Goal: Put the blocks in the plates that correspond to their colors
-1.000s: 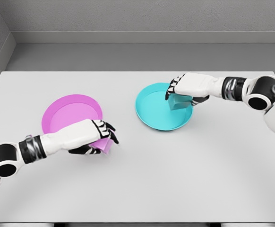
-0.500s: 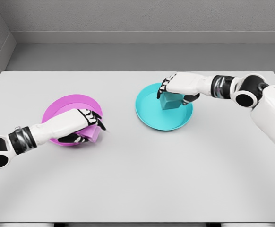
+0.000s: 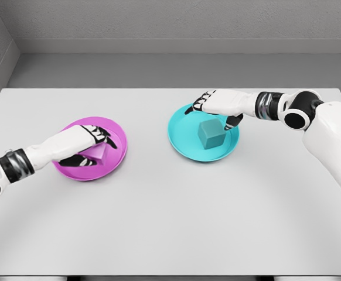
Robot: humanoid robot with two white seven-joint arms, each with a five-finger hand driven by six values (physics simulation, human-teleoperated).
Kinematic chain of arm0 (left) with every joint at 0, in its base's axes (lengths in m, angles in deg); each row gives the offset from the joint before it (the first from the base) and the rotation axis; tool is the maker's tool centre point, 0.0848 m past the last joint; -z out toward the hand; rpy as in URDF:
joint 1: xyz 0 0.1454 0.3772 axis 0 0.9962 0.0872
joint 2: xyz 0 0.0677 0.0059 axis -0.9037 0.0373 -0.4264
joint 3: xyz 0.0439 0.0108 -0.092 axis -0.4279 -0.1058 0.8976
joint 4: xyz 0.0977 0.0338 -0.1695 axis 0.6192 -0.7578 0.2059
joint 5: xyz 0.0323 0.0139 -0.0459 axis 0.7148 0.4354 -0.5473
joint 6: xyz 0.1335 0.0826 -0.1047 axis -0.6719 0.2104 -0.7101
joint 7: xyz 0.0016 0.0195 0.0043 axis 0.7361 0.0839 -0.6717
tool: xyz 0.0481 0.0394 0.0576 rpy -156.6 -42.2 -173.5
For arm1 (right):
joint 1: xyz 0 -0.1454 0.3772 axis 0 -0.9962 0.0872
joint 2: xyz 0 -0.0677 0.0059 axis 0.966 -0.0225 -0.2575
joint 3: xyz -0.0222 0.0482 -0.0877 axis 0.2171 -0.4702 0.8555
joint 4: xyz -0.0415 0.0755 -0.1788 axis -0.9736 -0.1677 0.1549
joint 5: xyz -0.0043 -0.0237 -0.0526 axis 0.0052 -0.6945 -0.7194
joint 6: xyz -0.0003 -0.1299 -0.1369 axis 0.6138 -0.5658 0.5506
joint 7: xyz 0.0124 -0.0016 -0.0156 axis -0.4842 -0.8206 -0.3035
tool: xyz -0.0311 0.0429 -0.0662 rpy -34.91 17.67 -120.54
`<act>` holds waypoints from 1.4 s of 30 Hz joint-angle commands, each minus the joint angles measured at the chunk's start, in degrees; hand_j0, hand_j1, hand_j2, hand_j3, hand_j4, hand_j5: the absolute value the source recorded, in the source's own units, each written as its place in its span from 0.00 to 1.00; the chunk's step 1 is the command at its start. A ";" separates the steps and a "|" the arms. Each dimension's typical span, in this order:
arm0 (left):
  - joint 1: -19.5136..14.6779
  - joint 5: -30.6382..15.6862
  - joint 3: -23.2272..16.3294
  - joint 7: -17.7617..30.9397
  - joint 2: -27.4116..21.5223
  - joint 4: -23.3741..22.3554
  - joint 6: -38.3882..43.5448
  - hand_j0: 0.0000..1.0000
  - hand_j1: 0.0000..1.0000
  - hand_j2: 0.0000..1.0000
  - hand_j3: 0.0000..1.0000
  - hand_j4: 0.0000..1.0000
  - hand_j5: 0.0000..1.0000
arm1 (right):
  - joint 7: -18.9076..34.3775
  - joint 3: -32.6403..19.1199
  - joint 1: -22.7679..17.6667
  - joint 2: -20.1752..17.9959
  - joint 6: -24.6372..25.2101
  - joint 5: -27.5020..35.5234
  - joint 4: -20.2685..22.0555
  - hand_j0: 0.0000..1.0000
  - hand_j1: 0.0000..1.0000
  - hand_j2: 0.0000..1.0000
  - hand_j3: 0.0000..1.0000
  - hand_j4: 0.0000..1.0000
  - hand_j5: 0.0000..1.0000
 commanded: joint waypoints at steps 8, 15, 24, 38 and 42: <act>-0.88 -0.42 0.97 -0.09 0.10 -2.79 0.05 0.66 0.66 0.66 0.66 0.66 0.66 | -0.47 -6.75 -0.70 -5.34 0.14 1.51 0.94 1.00 1.00 1.00 1.00 1.00 1.00; -1.14 -2.44 0.71 -0.70 0.54 -3.32 0.05 1.00 1.00 1.00 1.00 1.00 1.00 | -0.56 -20.28 -9.05 -9.56 0.14 1.86 7.09 1.00 1.00 1.00 1.00 1.00 1.00; -1.06 -2.53 0.79 -0.70 0.54 -2.36 0.05 1.00 1.00 1.00 1.00 1.00 1.00 | -0.65 -27.58 -15.91 -12.64 0.14 4.41 7.00 1.00 1.00 1.00 1.00 1.00 1.00; 6.59 -8.42 14.59 -0.53 -9.22 -2.27 0.05 1.00 1.00 1.00 1.00 1.00 1.00 | -0.65 -33.12 -20.57 -13.43 0.14 5.56 6.74 1.00 1.00 1.00 1.00 1.00 1.00; 9.49 -8.50 20.22 -0.53 -9.83 -4.20 0.05 1.00 1.00 1.00 1.00 1.00 1.00 | -0.65 -33.12 -20.57 -13.43 0.14 5.56 6.83 1.00 1.00 1.00 1.00 1.00 1.00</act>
